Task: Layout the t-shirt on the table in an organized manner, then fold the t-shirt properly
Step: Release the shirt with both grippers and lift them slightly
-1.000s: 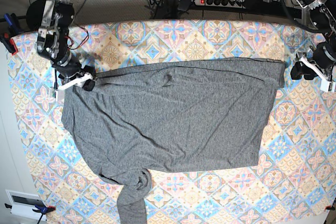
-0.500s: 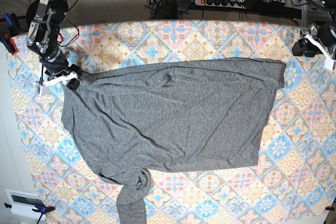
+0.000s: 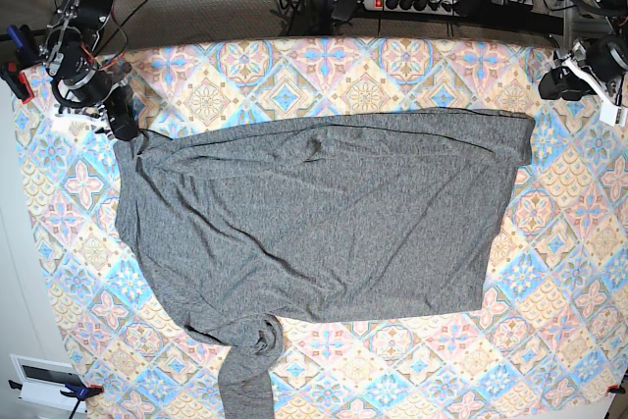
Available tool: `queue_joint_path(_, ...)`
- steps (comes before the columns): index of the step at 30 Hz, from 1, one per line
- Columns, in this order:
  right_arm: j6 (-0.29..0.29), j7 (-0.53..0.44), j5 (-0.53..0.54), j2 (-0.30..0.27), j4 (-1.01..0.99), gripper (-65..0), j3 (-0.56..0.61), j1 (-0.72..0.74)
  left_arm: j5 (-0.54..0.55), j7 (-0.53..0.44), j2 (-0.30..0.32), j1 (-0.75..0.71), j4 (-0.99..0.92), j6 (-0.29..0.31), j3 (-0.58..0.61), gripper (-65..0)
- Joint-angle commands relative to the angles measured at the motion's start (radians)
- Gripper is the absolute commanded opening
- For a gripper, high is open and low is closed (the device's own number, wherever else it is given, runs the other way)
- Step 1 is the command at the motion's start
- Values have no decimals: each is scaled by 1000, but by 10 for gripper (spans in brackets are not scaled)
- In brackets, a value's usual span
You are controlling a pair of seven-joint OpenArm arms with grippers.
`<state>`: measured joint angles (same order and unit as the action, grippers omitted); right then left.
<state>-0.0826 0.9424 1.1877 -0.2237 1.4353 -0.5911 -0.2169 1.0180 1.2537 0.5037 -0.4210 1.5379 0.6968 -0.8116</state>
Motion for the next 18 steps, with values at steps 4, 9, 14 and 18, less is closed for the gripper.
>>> queue_joint_path(4, 4, 3, 60, -16, -21, -445, -3, 4, 14, -16, 22, 1, 13, 1, -10, -304)
queue_joint_path(9, 4, 3, 62, -16, -49, -445, -3, 4, 14, -19, 20, 1, 13, 1, -10, -304)
queue_joint_path(14, 4, 3, 62, -16, -49, -469, -3, 4, 12, -21, 20, 1, 13, 1, -9, -304)
queue_joint_path(18, 4, 0, 62, -16, -49, -629, -2, 4, 3, -22, 20, 3, 13, 1, -9, -304)
